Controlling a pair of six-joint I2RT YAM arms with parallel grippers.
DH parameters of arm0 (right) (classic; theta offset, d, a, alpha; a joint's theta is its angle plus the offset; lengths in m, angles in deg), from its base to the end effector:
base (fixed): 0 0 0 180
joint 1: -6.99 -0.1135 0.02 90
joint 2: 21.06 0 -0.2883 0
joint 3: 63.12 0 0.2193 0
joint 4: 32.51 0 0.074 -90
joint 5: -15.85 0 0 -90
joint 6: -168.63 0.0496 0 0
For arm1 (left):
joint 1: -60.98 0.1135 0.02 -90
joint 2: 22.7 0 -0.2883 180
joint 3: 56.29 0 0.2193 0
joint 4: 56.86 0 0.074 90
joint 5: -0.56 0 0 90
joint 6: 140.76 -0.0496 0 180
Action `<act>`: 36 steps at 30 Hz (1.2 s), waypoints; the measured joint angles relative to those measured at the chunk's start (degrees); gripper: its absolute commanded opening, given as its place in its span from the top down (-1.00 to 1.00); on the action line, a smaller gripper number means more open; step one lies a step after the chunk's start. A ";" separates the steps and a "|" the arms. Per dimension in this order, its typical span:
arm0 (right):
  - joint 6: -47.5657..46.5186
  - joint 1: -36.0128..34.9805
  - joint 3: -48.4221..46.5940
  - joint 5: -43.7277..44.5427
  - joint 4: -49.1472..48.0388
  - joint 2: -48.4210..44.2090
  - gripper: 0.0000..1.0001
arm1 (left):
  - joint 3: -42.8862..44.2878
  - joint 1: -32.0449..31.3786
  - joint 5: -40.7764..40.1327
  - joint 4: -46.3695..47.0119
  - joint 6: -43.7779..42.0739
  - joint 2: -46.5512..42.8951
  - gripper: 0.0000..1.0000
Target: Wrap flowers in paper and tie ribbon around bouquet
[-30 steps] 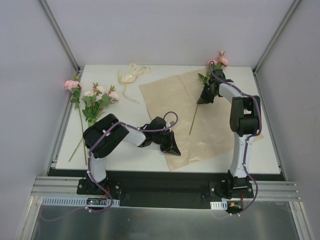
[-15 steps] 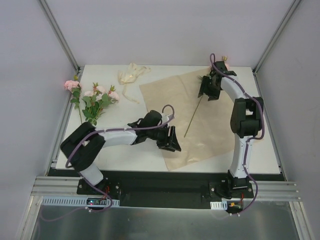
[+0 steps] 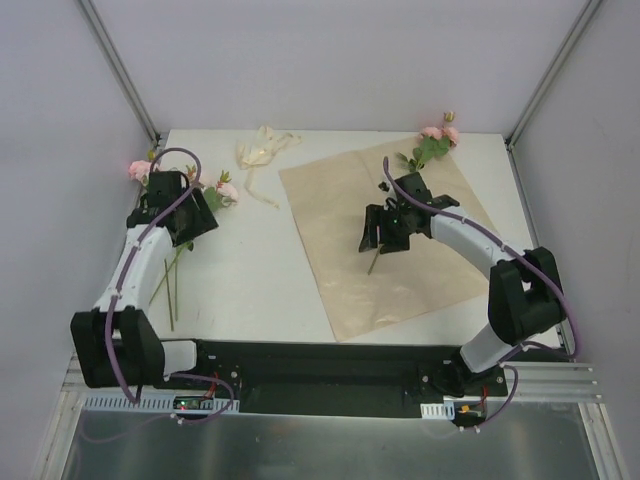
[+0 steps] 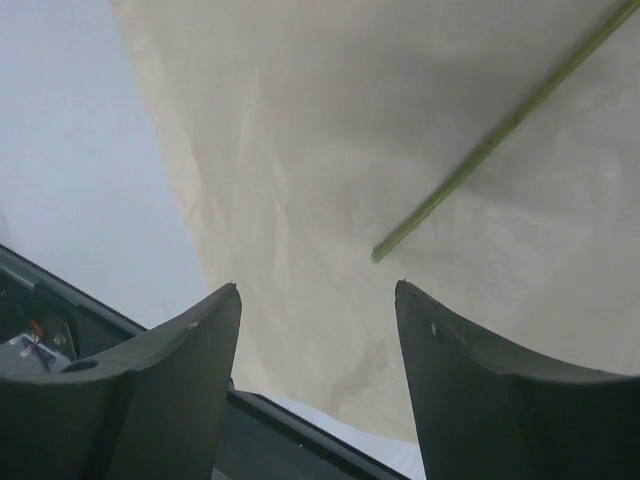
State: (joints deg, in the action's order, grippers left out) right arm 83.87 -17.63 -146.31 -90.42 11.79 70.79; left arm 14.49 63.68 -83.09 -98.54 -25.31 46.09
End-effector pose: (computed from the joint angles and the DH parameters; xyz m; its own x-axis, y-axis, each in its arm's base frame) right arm 0.2845 0.1457 0.2716 -0.7732 -0.2579 -0.5794 -0.4848 0.8294 0.2777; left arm 0.2297 0.0053 0.3111 -0.5924 -0.4555 -0.6645 -0.2396 0.8871 -0.3945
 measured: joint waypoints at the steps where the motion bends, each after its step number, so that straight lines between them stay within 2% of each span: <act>1: 0.15 -0.17 1.62 -1.53 -0.39 0.00 -0.32 | 1.42 0.68 -3.28 -2.03 -2.67 2.47 -0.34; 3: 0.74 0.22 3.98 -3.69 -1.11 -0.13 -0.32 | 7.30 1.33 -9.42 -7.10 -8.59 9.73 -0.50; 4: 0.98 0.35 4.81 -4.50 -1.75 -0.28 -0.31 | 8.92 1.55 -11.13 -7.78 -9.90 11.82 -0.47; 5: 1.38 0.46 5.66 -5.51 -2.54 -0.59 -0.31 | 11.34 2.03 -13.35 -8.98 -11.10 14.71 -0.18; 6: 1.68 0.48 6.43 -6.27 -3.28 -1.22 -0.31 | 14.14 2.89 -14.45 -9.88 -12.02 17.92 0.00; 7: 1.88 0.44 7.17 -7.06 -3.93 -2.08 -0.31 | 16.22 4.72 -13.86 -10.10 -12.37 20.48 0.07; 13: 2.64 -0.24 8.41 -9.33 -6.38 -8.15 -0.31 | 24.57 18.05 -12.68 -12.07 -11.76 27.91 0.02; 15: 2.91 -0.52 8.52 -9.92 -7.28 -10.19 -0.31 | 29.09 19.89 -12.83 -12.59 -11.78 31.52 -0.11; 17: 3.06 -0.81 8.63 -10.03 -7.89 -11.50 -0.31 | 31.82 20.26 -12.50 -12.35 -11.82 34.82 -0.16; 21: 3.15 -1.51 8.85 -10.19 -8.79 -12.63 -0.31 | 34.29 20.15 -10.67 -12.98 -11.85 41.05 -0.13; 25: 3.30 -1.77 9.16 -10.60 -9.14 -12.63 -0.31 | 34.34 20.00 -10.51 -14.32 -12.26 45.66 0.04; 28: 3.43 -1.77 9.16 -11.04 -9.60 -12.61 -0.32 | 34.32 19.87 -10.86 -14.60 -12.50 47.41 0.26; 30: 3.56 -1.84 9.16 -11.19 -9.79 -12.55 -0.31 | 34.32 19.85 -11.17 -14.62 -12.74 48.02 0.59; 32: 3.56 -1.84 9.16 -11.21 -9.81 -12.41 -0.31 | 34.21 19.85 -11.61 -14.60 -12.83 48.28 0.80; 36: 3.56 -1.88 9.16 -11.21 -9.81 -11.72 -0.31 | 33.57 19.37 -14.78 -14.01 -13.33 48.17 1.00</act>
State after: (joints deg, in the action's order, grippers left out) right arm 87.43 -19.51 -137.15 -101.64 1.97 59.08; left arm 48.06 83.05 -97.86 -112.55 -38.64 94.26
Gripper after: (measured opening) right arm 0.656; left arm 0.080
